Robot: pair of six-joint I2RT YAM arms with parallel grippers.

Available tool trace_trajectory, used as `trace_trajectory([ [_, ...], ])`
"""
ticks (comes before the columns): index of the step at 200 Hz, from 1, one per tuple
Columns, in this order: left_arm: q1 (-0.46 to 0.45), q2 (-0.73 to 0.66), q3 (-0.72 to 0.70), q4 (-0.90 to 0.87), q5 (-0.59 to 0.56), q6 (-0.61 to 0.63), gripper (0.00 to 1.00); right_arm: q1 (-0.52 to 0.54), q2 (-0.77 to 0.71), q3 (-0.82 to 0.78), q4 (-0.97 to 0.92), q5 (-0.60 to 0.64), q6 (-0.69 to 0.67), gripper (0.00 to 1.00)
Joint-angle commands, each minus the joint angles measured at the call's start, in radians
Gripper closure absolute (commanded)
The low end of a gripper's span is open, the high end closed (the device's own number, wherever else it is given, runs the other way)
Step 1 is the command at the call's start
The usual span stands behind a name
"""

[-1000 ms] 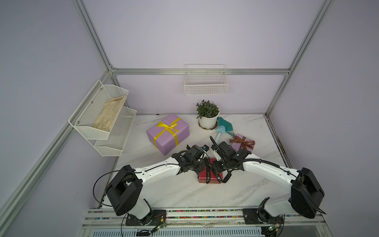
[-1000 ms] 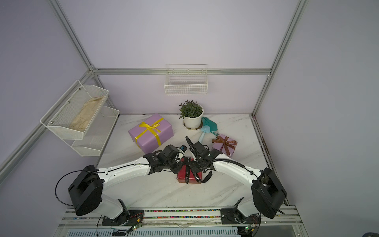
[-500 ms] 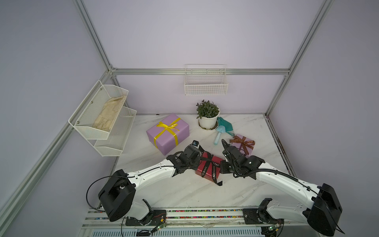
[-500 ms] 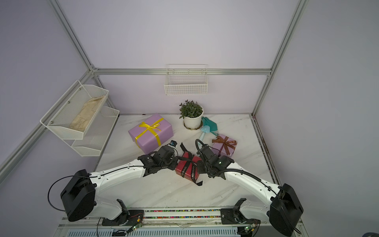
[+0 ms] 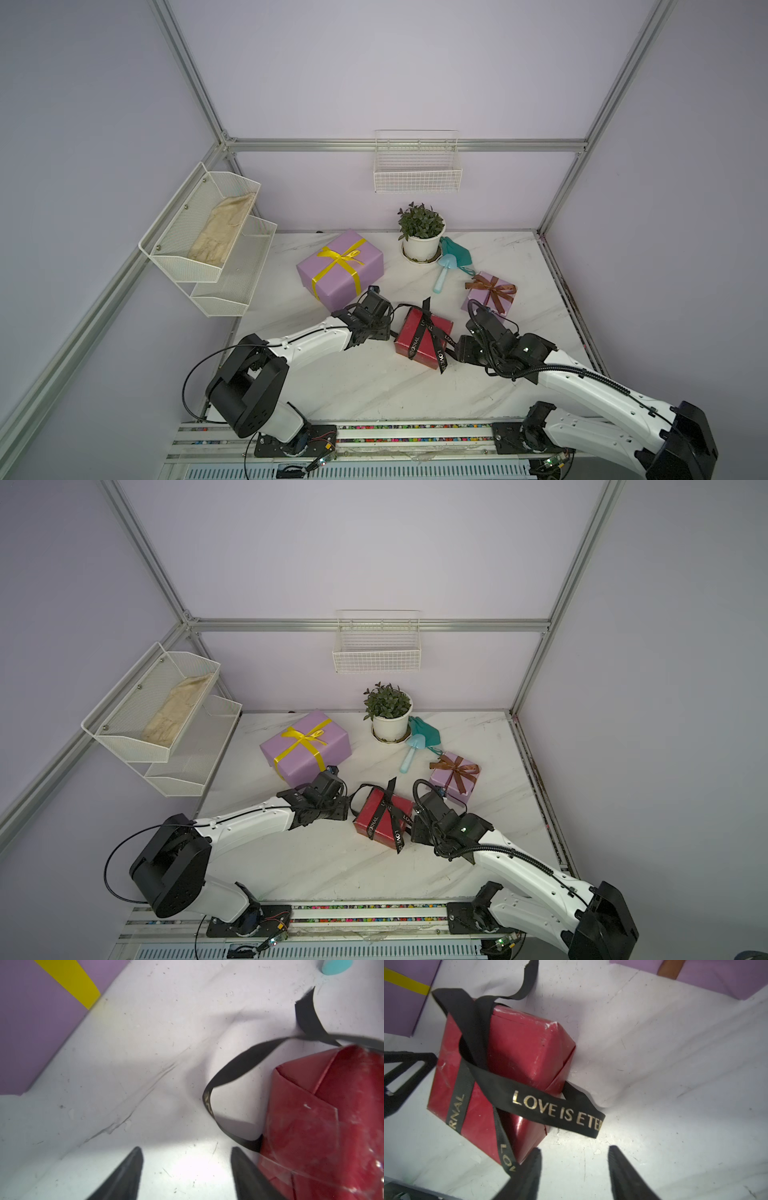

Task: Untie the ribbon bows on the gift boxes
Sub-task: Untie the ribbon from the gift box.

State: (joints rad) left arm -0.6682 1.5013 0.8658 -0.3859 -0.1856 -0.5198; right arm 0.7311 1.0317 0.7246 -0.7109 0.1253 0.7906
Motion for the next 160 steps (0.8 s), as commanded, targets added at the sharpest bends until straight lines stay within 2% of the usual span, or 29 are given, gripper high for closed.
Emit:
trace_trajectory([
  [1,0.0,-0.037,0.071,0.005,0.067,0.089,0.22,0.001,0.046,0.089,0.036,-0.025,-0.102,0.38],
  [32,-0.002,-0.067,0.096,0.067,0.132,0.194,0.22,0.001,0.21,0.194,0.094,-0.031,-0.265,0.39],
  [74,-0.002,0.002,0.173,0.089,0.118,0.187,0.21,0.0,0.369,0.27,0.158,-0.018,-0.388,0.42],
  [82,-0.001,0.016,0.179,0.094,0.126,0.176,0.21,0.0,0.387,0.273,0.166,-0.028,-0.396,0.48],
  [98,-0.002,0.04,0.183,0.106,0.161,0.144,0.21,0.001,0.406,0.279,0.172,-0.043,-0.395,0.77],
  [106,-0.002,0.05,0.182,0.114,0.18,0.13,0.21,0.001,0.401,0.277,0.167,-0.054,-0.392,0.85],
  [130,-0.008,0.084,0.178,0.132,0.209,0.11,0.22,-0.001,0.345,0.241,0.129,-0.07,-0.326,0.94],
  [160,-0.02,0.136,0.194,0.135,0.222,0.099,0.22,0.001,0.177,0.147,0.05,-0.069,-0.163,0.92],
])
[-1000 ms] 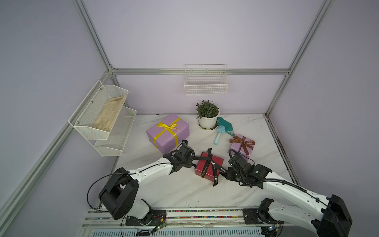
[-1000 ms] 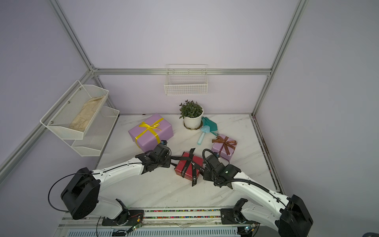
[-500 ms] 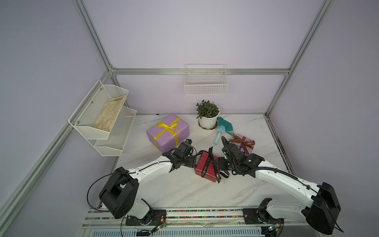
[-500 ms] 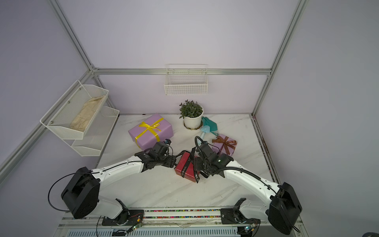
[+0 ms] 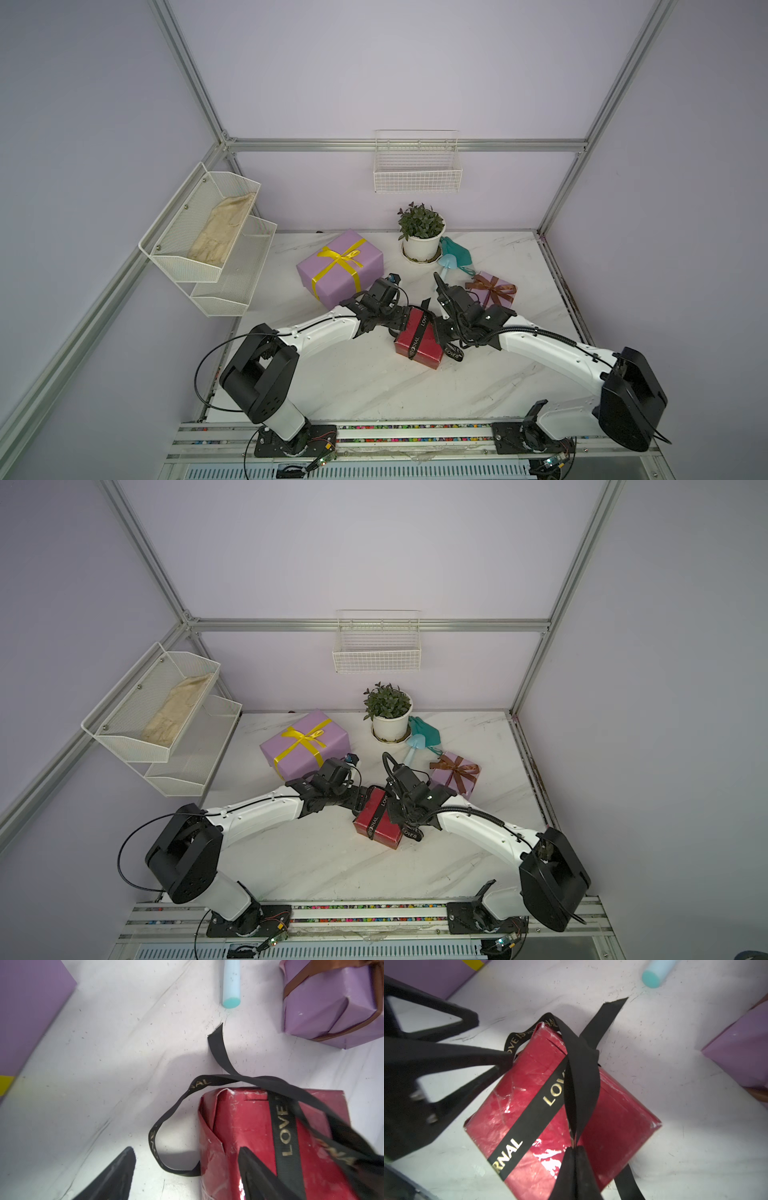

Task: Untie the ribbon bows on the gift boxes
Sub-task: Untie the ribbon from the gift box.

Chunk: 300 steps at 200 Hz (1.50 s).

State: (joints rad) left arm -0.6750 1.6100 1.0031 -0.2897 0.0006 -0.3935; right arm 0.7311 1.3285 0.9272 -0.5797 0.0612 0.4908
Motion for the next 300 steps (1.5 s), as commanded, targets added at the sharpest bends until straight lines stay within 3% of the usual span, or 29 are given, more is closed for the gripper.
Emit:
trace_trajectory([
  [1,-0.013,0.028,0.056,0.039,0.035,-0.028,0.22,0.001,-0.127,-0.059,-0.086,-0.005,0.142,0.92],
  [46,-0.017,0.055,0.062,0.04,0.037,-0.042,0.22,0.001,-0.335,-0.26,-0.092,-0.173,0.346,0.89],
  [79,-0.018,0.034,0.067,0.046,0.039,-0.027,0.22,0.0,-0.392,-0.292,-0.106,-0.148,0.37,0.88],
  [87,-0.019,0.019,0.072,0.045,0.045,-0.011,0.22,0.001,-0.379,-0.281,-0.097,-0.147,0.349,0.8],
  [100,-0.024,-0.011,0.077,0.045,0.04,0.019,0.22,0.001,-0.34,-0.249,-0.094,-0.14,0.307,0.58],
  [111,-0.027,-0.037,0.079,0.042,0.03,0.042,0.22,0.001,-0.301,-0.217,-0.103,-0.118,0.288,0.52],
  [138,-0.028,-0.089,0.059,0.026,-0.032,0.052,0.21,0.001,-0.186,-0.103,-0.106,-0.008,0.176,0.52],
  [161,-0.024,-0.119,0.021,0.01,-0.093,-0.016,0.21,-0.006,-0.089,-0.043,-0.06,0.069,0.083,0.54],
  [190,-0.02,-0.148,-0.024,0.001,-0.099,-0.057,0.21,-0.066,-0.027,-0.065,0.077,-0.062,0.035,0.55],
  [216,-0.017,-0.171,-0.053,0.0,-0.106,-0.079,0.21,-0.126,-0.06,-0.118,0.148,-0.112,0.022,0.54],
  [300,-0.017,-0.11,-0.043,0.004,0.001,-0.078,0.21,-0.15,-0.165,-0.234,0.069,-0.144,0.049,0.58],
])
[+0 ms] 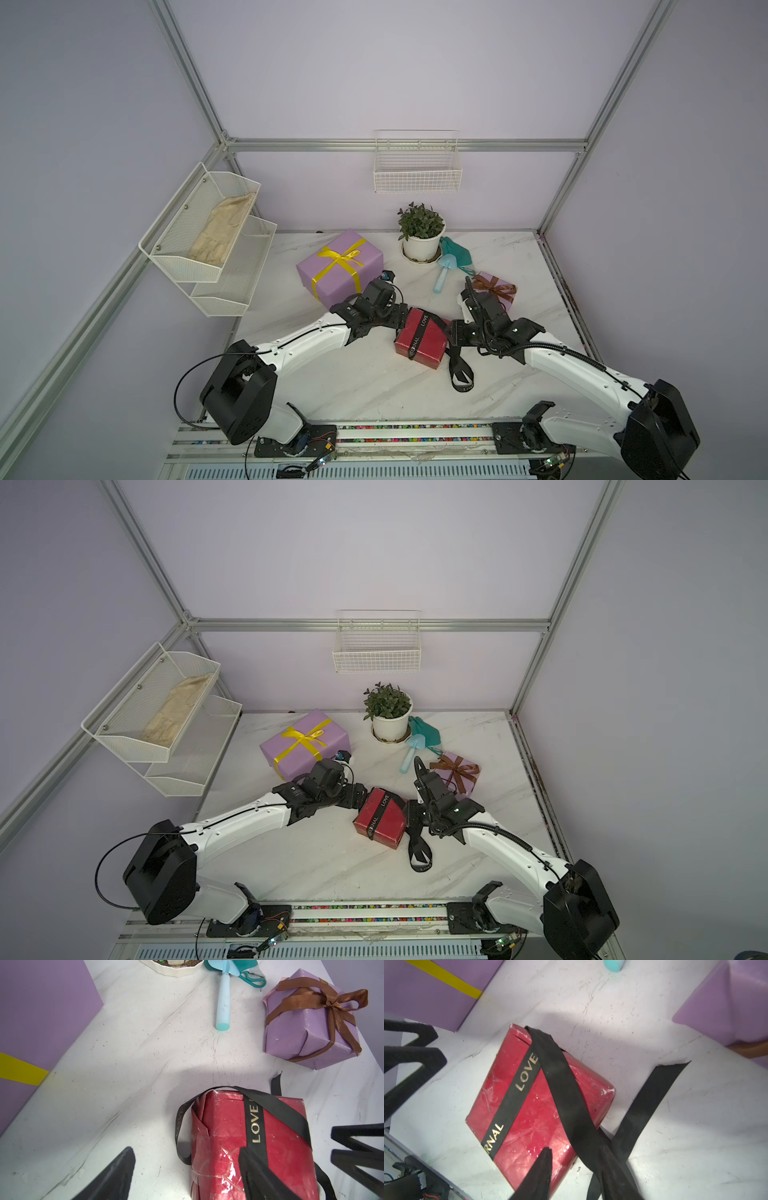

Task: Untie the ribbon bows on the gift boxes
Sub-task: Untie the ribbon from the gift box.

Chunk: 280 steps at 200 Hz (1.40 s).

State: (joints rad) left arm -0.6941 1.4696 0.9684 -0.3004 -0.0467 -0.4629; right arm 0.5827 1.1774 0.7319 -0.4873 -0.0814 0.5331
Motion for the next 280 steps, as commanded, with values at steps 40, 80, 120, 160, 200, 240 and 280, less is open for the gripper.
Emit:
trace_trajectory([
  [40,0.001,0.034,-0.017,0.018,0.047,-0.022,0.21,-0.001,0.02,-0.05,0.004,0.004,-0.017,0.55],
  [80,0.001,0.019,-0.03,0.017,0.039,-0.022,0.21,-0.001,0.096,-0.056,0.084,-0.003,-0.047,0.55],
  [120,0.001,0.028,-0.037,0.028,0.06,-0.013,0.21,-0.001,0.109,-0.095,0.198,0.0,-0.043,0.6],
  [160,0.001,0.037,-0.049,0.04,0.06,-0.024,0.21,-0.001,0.164,-0.106,0.242,0.043,-0.082,0.6],
  [200,0.001,0.022,-0.057,0.038,0.079,-0.009,0.22,-0.001,0.188,-0.103,0.29,0.085,-0.078,0.89],
  [240,0.001,-0.014,-0.069,0.022,0.031,-0.016,0.21,-0.001,0.122,-0.026,0.202,0.147,-0.091,1.0],
  [280,0.005,-0.09,-0.104,-0.019,-0.039,-0.085,0.21,-0.001,0.069,0.184,0.072,0.096,-0.127,1.0],
])
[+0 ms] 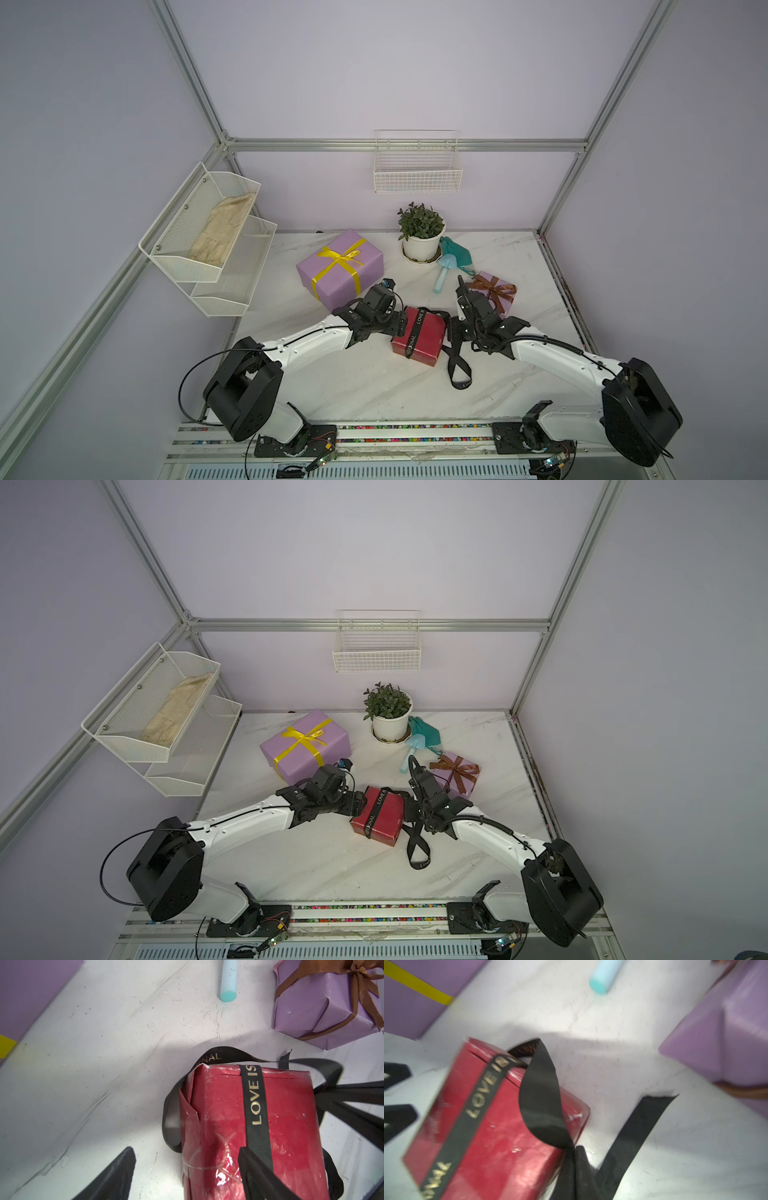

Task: Untie the ribbon bows on the gift boxes
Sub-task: Untie the ribbon from the gift box.

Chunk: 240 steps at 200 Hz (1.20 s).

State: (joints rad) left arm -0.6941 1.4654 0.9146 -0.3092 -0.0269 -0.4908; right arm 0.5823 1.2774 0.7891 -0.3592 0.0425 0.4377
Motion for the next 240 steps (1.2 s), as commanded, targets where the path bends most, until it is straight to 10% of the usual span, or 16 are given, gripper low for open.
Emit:
trace_trajectory([
  [1,0.005,-0.088,-0.053,-0.012,-0.062,-0.06,0.21,-0.001,-0.03,0.132,-0.056,-0.034,-0.031,1.0],
  [37,0.041,-0.203,-0.092,-0.105,-0.135,-0.078,0.18,0.021,0.129,0.293,0.008,-0.225,-0.048,1.0],
  [110,0.053,-0.357,-0.217,-0.119,-0.132,-0.143,0.17,0.155,0.598,0.647,0.117,-0.222,-0.025,1.0],
  [137,0.053,-0.327,-0.197,-0.094,-0.095,-0.13,0.17,0.16,0.664,0.766,-0.049,-0.153,-0.048,0.04],
  [240,-0.078,-0.097,0.128,-0.077,0.071,-0.051,0.28,0.008,0.099,0.276,-0.179,-0.025,0.161,0.03],
])
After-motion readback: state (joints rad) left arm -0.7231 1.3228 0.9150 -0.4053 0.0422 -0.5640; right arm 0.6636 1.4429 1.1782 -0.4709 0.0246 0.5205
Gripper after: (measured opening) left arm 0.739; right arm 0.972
